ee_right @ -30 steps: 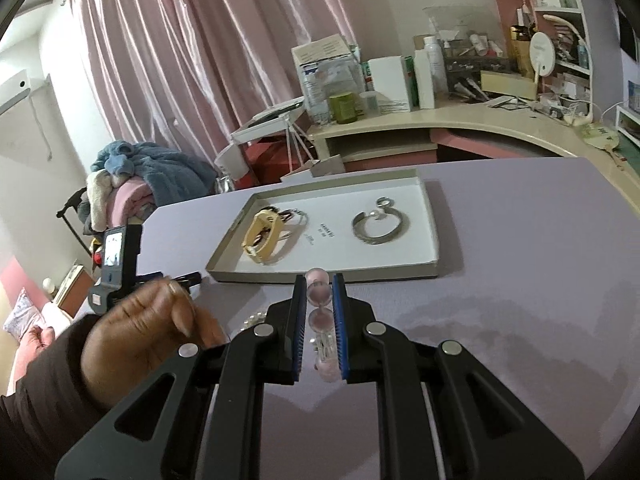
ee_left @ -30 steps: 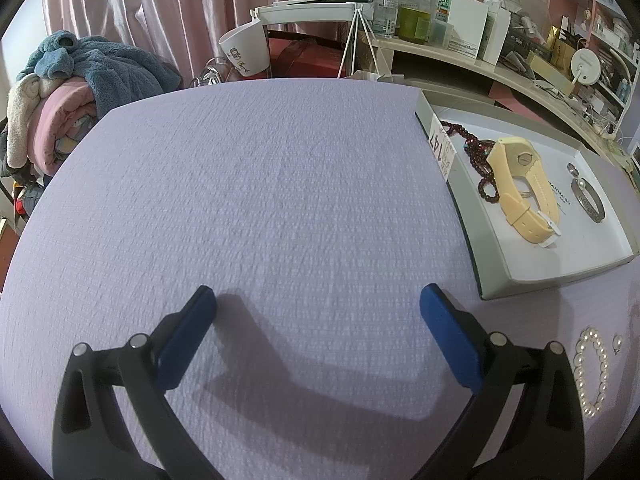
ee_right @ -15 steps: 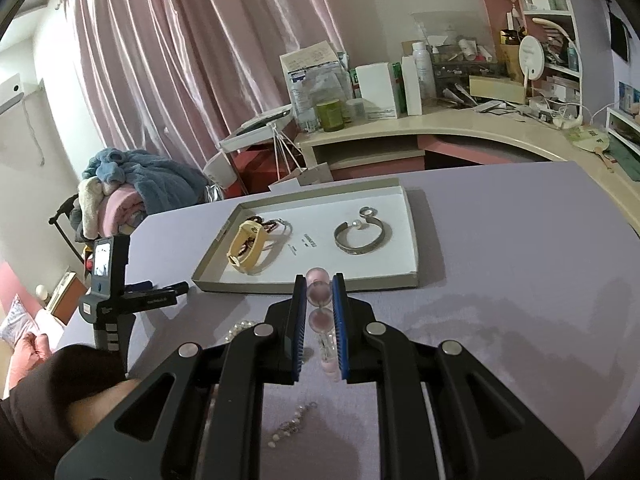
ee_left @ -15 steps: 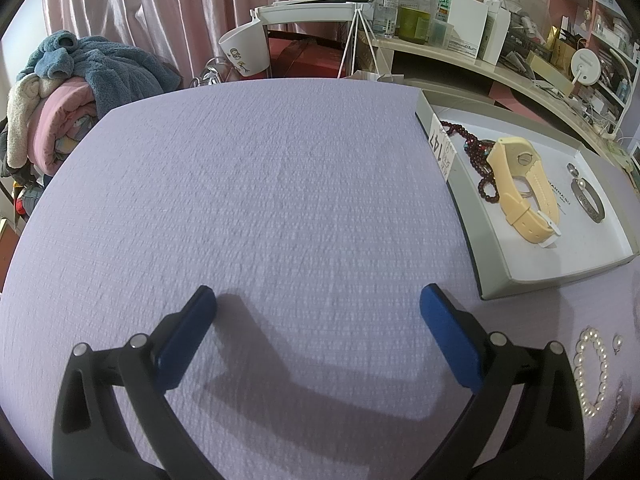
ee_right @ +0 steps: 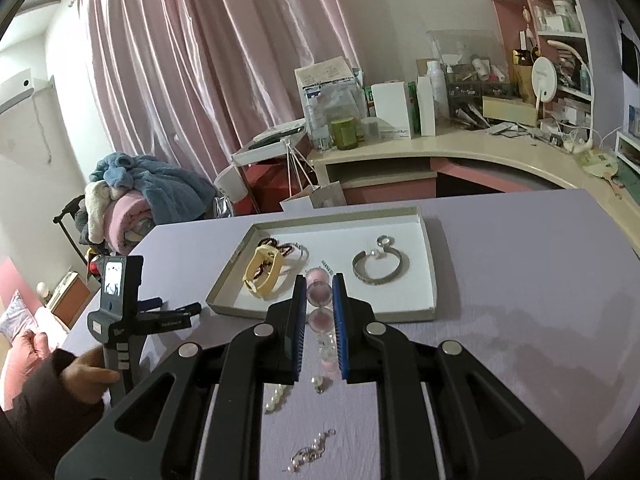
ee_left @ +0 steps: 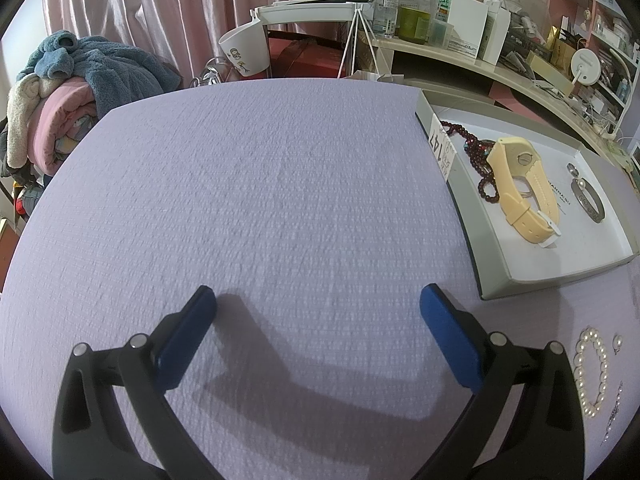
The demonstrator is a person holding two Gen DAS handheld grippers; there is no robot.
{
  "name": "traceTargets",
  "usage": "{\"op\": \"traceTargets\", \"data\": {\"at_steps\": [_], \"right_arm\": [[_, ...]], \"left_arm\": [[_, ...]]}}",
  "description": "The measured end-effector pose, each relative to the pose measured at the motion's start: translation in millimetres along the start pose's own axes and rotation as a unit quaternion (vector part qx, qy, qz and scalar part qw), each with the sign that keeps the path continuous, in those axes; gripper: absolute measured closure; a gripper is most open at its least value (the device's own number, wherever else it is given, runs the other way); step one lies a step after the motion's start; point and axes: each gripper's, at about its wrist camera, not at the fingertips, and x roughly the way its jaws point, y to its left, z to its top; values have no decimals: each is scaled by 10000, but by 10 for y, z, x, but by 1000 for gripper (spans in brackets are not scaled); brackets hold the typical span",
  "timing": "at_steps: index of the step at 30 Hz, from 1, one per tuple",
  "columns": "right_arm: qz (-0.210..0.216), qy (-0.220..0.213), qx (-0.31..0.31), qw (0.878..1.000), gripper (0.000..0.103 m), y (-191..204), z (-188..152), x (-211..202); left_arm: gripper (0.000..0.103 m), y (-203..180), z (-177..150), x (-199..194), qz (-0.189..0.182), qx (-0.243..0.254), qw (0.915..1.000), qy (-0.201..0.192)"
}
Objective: Organize jewelry
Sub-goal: 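Grasp the pearl bracelet with the left gripper while the right holds the pink bracelet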
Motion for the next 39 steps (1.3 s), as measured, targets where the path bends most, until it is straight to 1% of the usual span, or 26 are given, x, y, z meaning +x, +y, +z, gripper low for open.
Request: {"op": "traceTargets", "data": {"at_steps": [6, 9, 12, 13, 14, 16, 18, 20, 22, 23, 24, 25, 26, 27, 29, 30, 31, 32, 33, 34, 35, 38, 39], "right_arm": [[-156, 36, 16, 9999, 89, -35, 98, 165], [-182, 1, 59, 9998, 89, -46, 167, 238], [-224, -31, 18, 9997, 89, -50, 199, 274], [-248, -34, -3, 9997, 89, -49, 196, 283], [-256, -23, -2, 9997, 89, -55, 189, 293], [-257, 11, 31, 9997, 89, -74, 176, 311], [-270, 24, 51, 9996, 89, -85, 156, 308], [-263, 32, 84, 9996, 89, -103, 141, 284], [-267, 18, 84, 9996, 89, -116, 133, 244], [-270, 8, 83, 9996, 89, -114, 129, 226], [-267, 0, 86, 9996, 89, -119, 132, 211], [-264, -11, 88, 9996, 89, -119, 138, 194], [-260, -21, 84, 9996, 89, -119, 140, 181], [-255, -29, 78, 9996, 89, -119, 140, 170], [-239, -39, 65, 9997, 89, -115, 130, 151], [-229, -36, 54, 9997, 89, -114, 126, 143], [-227, -38, 54, 9997, 89, -120, 123, 138], [-224, -40, 64, 9997, 89, -118, 122, 139], [-212, -47, 76, 9997, 89, -120, 120, 133], [-204, -52, 87, 9997, 89, -125, 126, 133], [-192, -57, 102, 9997, 89, -124, 128, 134], [-159, -60, 113, 9998, 89, -112, 136, 132], [-146, -66, 109, 9998, 89, -106, 135, 122]], "left_arm": [[2, -2, 19, 5, 26, -33, 10000, 2], [2, 19, -29, -60, -92, -21, 9999, -81], [2, 29, -115, -286, -330, -45, 9986, -420], [2, 5, -142, -369, -451, -27, 9977, -501], [2, -48, -184, -486, -665, 31, 9960, -591], [2, -230, -260, -650, -939, 220, 9936, -594], [2, -463, -333, -745, -1110, 480, 9914, -491], [8, -733, -413, -796, -1242, 807, 9882, -397], [24, -1024, -502, -770, -1287, 1105, 9854, -178], [28, -1118, -532, -723, -1346, 1167, 9840, -33], [37, -1234, -564, -646, -1380, 1212, 9828, 174], [41, -1304, -581, -586, -1351, 1227, 9828, 287], [41, -1344, -592, -569, -1261, 1248, 9838, 254], [45, -1413, -591, -551, -1142, 1345, 9841, 186], [50, -1486, -575, -521, -1139, 1367, 9838, 217], [55, -1506, -566, -521, -1196, 1374, 9830, 242], [64, -1542, -568, -524, -1203, 1425, 9821, 250], [67, -1574, -571, -528, -1089, 1480, 9827, 237], [74, -1589, -560, -535, -1037, 1504, 9829, 218], [87, -1608, -559, -539, -1065, 1503, 9826, 220], [93, -1619, -563, -541, -1091, 1506, 9822, 258], [94, -1703, -598, -583, -1080, 1601, 9808, 259], [94, -1688, -609, -594, -1198, 1594, 9796, 259]]}}
